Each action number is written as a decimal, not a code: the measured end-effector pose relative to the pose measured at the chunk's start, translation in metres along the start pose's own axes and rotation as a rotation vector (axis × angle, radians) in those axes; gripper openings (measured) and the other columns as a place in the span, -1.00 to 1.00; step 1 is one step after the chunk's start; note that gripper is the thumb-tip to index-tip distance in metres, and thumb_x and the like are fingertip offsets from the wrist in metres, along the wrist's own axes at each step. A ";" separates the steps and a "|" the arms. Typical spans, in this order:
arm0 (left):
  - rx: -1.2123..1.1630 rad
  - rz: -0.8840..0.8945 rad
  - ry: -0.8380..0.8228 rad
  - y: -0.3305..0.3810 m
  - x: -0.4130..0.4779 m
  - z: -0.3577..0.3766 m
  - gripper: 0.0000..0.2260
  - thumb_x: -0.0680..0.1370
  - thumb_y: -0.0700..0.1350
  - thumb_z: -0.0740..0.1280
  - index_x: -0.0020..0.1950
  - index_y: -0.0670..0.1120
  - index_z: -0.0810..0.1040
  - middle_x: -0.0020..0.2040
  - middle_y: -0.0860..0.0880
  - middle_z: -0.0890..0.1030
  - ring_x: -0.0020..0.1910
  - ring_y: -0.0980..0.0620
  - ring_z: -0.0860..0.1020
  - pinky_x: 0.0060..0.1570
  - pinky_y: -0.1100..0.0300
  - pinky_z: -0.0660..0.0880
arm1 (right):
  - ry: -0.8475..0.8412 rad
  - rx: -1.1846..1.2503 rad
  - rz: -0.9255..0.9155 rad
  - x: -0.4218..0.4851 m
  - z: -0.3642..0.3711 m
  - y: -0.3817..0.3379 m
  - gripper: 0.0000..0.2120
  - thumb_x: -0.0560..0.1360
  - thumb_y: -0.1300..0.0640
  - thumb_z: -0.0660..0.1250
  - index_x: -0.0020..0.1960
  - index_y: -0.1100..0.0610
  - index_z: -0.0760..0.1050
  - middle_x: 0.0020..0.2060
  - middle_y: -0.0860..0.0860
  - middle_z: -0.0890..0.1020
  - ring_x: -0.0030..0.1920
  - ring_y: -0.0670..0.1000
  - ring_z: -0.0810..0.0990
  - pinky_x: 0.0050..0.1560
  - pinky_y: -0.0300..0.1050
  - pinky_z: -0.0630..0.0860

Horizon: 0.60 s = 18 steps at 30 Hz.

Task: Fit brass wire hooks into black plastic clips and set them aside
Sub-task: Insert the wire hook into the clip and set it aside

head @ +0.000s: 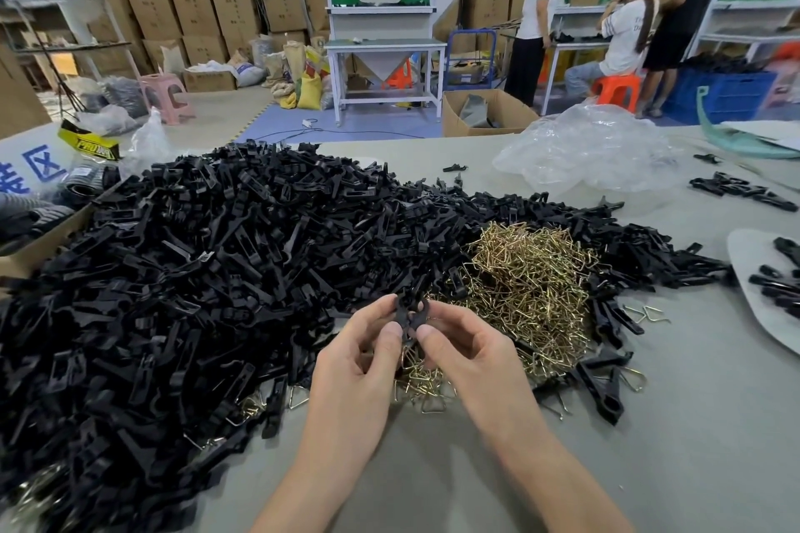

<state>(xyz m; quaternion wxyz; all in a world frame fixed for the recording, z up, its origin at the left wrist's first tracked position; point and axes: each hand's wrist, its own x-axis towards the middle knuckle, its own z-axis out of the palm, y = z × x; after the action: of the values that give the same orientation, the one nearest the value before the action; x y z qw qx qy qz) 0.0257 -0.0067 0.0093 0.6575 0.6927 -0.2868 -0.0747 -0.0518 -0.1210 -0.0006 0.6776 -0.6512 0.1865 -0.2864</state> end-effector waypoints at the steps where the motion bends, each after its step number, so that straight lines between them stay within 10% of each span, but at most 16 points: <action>1: 0.002 0.000 0.001 0.000 0.000 0.000 -0.71 0.62 -0.24 0.32 0.18 0.15 0.58 -0.01 0.32 0.68 -0.02 0.31 0.63 -0.10 0.51 0.47 | 0.000 0.006 0.004 0.000 0.000 0.000 -0.77 0.56 0.24 0.41 0.15 0.00 0.63 -0.03 -0.04 0.75 0.00 -0.09 0.70 0.04 -0.19 0.60; 18: 0.026 -0.004 -0.043 0.006 -0.005 -0.003 -0.78 0.60 -0.20 0.36 0.01 0.13 0.66 -0.16 0.13 0.70 -0.23 0.22 0.60 -0.21 0.46 0.45 | -0.019 0.082 0.027 0.003 -0.007 -0.001 -0.79 0.43 0.03 0.44 0.03 0.07 0.70 -0.23 0.00 0.70 -0.26 -0.09 0.58 -0.21 -0.26 0.55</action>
<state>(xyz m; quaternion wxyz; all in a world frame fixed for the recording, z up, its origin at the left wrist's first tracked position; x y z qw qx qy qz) 0.0208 -0.0014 0.0137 0.6421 0.7000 -0.3003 -0.0872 -0.0535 -0.1283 0.0003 0.7093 -0.6230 0.1770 -0.2783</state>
